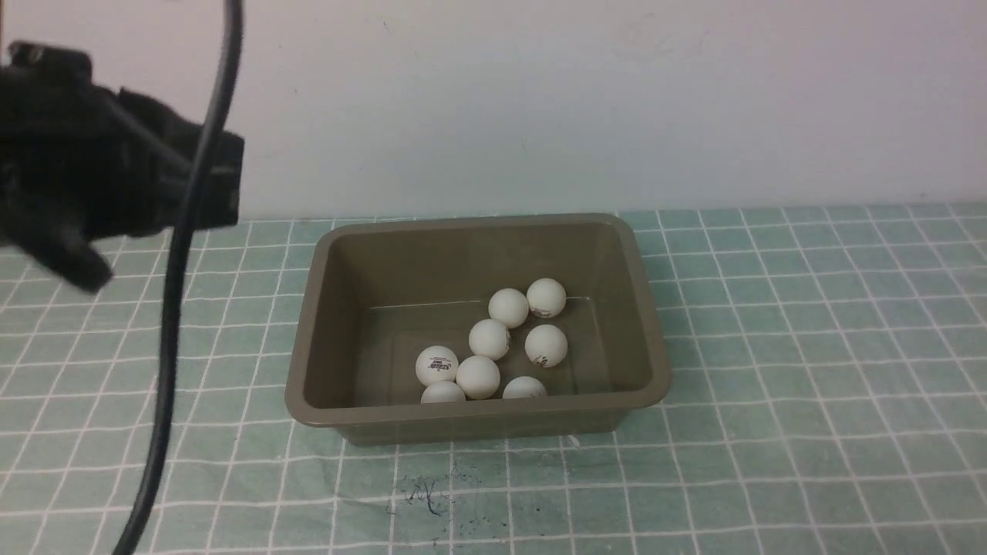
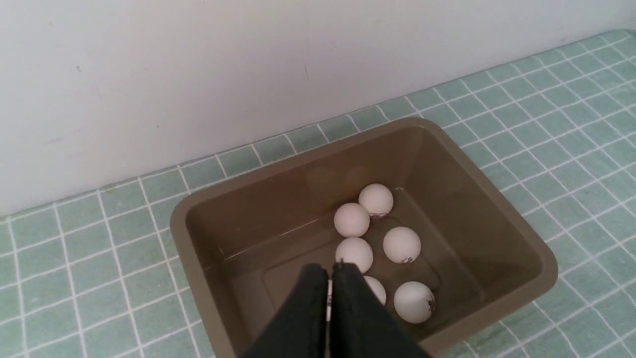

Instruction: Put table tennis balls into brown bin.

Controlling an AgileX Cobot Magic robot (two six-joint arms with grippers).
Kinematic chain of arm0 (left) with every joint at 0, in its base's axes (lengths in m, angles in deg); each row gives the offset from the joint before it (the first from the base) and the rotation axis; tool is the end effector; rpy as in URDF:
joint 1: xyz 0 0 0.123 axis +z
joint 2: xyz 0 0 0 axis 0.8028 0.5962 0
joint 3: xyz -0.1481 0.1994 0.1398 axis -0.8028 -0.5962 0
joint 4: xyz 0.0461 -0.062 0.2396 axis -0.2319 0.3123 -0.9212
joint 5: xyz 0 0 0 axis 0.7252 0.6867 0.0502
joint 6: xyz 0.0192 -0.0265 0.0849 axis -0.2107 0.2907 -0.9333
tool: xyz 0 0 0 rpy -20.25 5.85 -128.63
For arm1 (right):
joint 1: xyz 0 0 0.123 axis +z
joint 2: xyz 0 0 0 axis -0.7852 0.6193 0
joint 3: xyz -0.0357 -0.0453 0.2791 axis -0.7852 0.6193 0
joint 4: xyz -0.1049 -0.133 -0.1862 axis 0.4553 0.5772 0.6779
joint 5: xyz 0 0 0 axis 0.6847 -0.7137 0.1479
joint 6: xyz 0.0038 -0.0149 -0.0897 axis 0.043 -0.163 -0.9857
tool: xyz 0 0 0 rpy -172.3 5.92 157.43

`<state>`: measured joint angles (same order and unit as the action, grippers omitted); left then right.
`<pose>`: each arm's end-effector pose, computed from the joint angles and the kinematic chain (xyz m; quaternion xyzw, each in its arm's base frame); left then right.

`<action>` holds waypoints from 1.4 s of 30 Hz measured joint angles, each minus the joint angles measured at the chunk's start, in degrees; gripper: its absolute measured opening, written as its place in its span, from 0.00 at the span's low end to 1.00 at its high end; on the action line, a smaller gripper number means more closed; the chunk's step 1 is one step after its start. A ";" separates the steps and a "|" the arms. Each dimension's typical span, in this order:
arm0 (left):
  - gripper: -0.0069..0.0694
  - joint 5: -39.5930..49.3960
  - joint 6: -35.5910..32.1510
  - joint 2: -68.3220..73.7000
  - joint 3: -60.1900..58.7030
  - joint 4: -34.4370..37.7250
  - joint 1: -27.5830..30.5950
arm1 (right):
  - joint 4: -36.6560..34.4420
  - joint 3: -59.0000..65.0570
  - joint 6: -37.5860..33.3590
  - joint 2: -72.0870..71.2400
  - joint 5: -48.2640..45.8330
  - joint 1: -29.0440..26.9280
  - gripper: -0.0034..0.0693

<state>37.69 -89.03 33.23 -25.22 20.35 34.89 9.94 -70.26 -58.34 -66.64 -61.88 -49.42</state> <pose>0.1803 -0.0729 0.3953 0.1482 0.8361 -0.1531 0.5055 0.0571 0.0032 0.1693 0.0497 0.8189 0.0637 0.5682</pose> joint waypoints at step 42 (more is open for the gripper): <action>0.08 -18.34 4.06 -55.11 -58.83 -10.25 17.68 | -0.17 0.00 0.19 0.00 -0.24 -0.03 0.03</action>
<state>19.35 -84.97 -21.88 -84.06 10.11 52.58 9.77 -70.26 -58.15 -66.64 -62.12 -49.45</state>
